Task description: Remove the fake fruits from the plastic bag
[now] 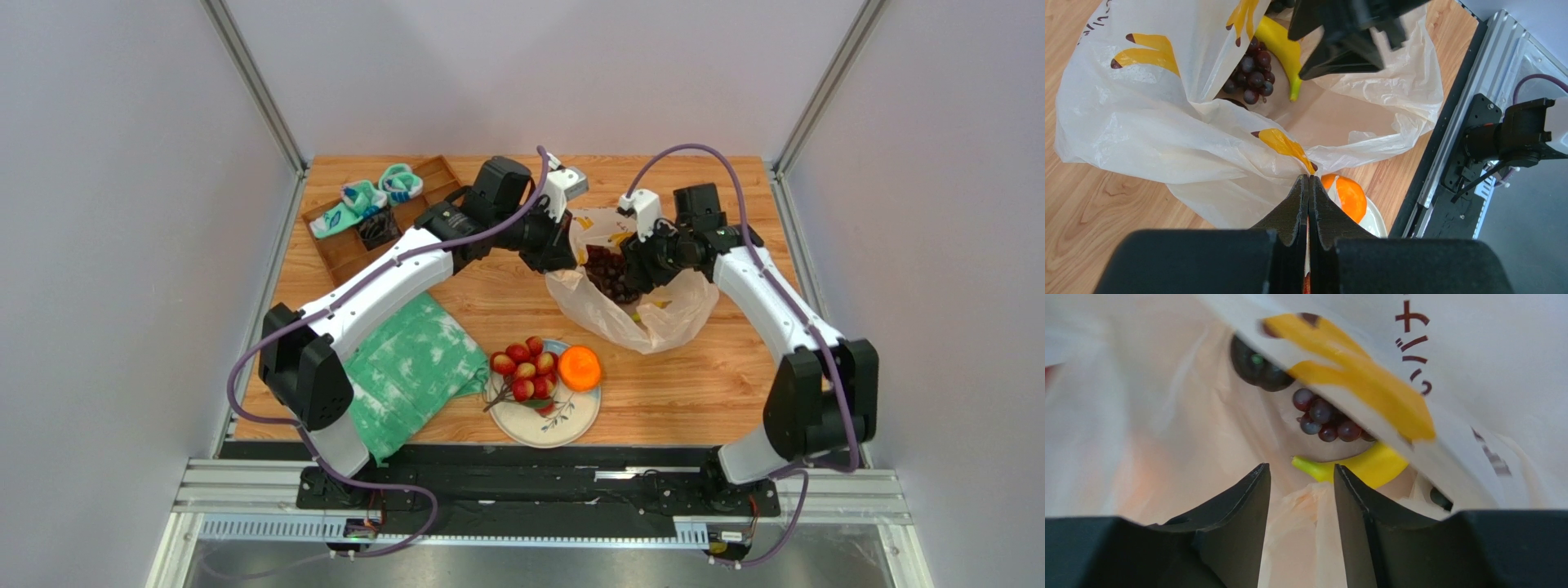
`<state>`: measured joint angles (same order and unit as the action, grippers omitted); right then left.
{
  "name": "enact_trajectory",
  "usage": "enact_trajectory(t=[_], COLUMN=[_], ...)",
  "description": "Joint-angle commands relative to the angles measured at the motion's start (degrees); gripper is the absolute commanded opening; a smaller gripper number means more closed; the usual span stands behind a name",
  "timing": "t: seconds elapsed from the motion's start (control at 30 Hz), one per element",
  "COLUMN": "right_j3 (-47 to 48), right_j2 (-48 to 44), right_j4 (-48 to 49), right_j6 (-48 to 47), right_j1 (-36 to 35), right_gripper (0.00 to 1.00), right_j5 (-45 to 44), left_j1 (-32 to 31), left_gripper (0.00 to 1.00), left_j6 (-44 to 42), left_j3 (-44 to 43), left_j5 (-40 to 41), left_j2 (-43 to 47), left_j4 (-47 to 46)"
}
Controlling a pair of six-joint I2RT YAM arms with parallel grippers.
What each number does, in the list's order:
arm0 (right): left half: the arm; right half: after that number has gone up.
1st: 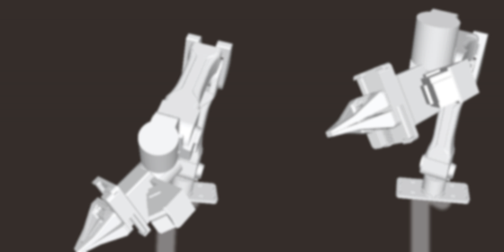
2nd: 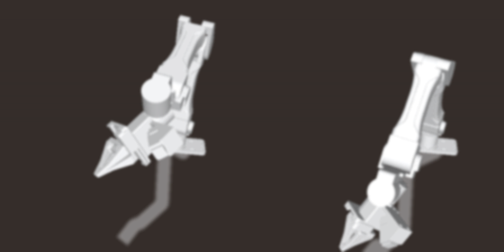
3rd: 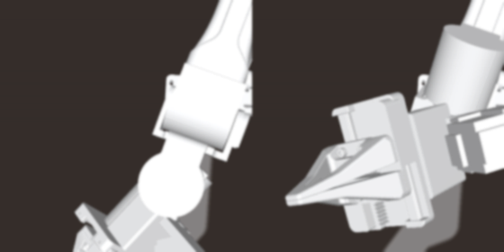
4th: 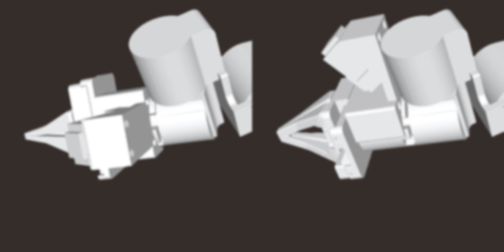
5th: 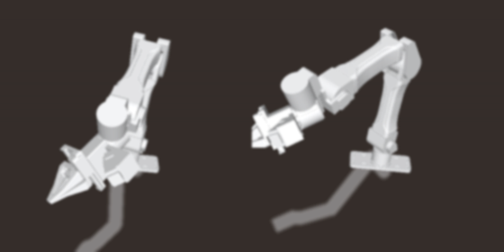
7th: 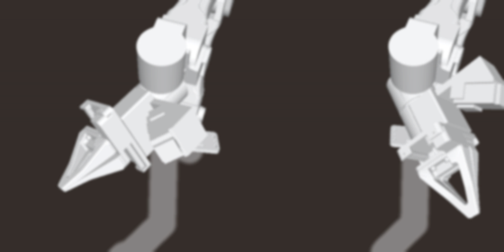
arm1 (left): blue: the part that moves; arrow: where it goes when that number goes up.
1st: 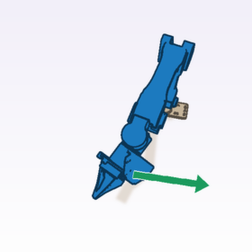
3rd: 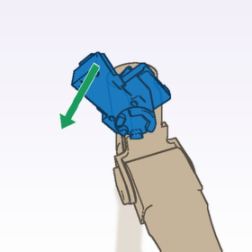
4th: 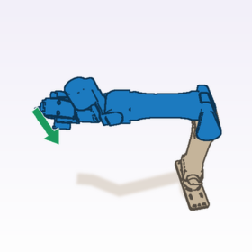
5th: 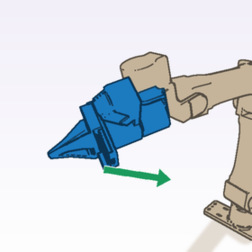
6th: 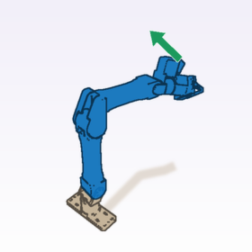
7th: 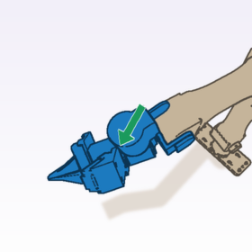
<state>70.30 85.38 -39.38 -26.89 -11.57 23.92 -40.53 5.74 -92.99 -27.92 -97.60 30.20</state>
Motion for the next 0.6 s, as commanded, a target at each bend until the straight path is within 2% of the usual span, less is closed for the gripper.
enact_trajectory(t=[0.0,0.1,0.33,0.43,0.57], right_j3=[5.4,8.1,7.0,7.3,9.9], right_j2=[9.9,14.4,15.2,17.5,22.1], right_j4=[1.6,1.2,3.8,4.0,4.0], right_j6=[-1.3,-0.4,-0.4,0.3,1.1], right_j1=[0.1,1.0,2.9,3.0,3.0], right_gripper=[0.45,0.43,0.42,0.47,0.60], right_j5=[-6.0,-8.7,-11.3,-14.5,-19.9], left_j1=[-0.4,-0.4,-0.5,-0.6,-0.9], left_gripper=[0.00,0.00,0.00,0.00,0.00], left_j6=[-0.8,-0.9,-1.1,-0.8,-0.9], left_j3=[-0.6,-1.2,-0.2,-0.1,0.1], left_j5=[-0.6,-0.6,-0.6,-1.0,-0.3], left_j2=[2.9,2.9,2.7,2.6,2.5], left_j4=[-0.9,-0.5,-0.6,-0.5,-0.5])
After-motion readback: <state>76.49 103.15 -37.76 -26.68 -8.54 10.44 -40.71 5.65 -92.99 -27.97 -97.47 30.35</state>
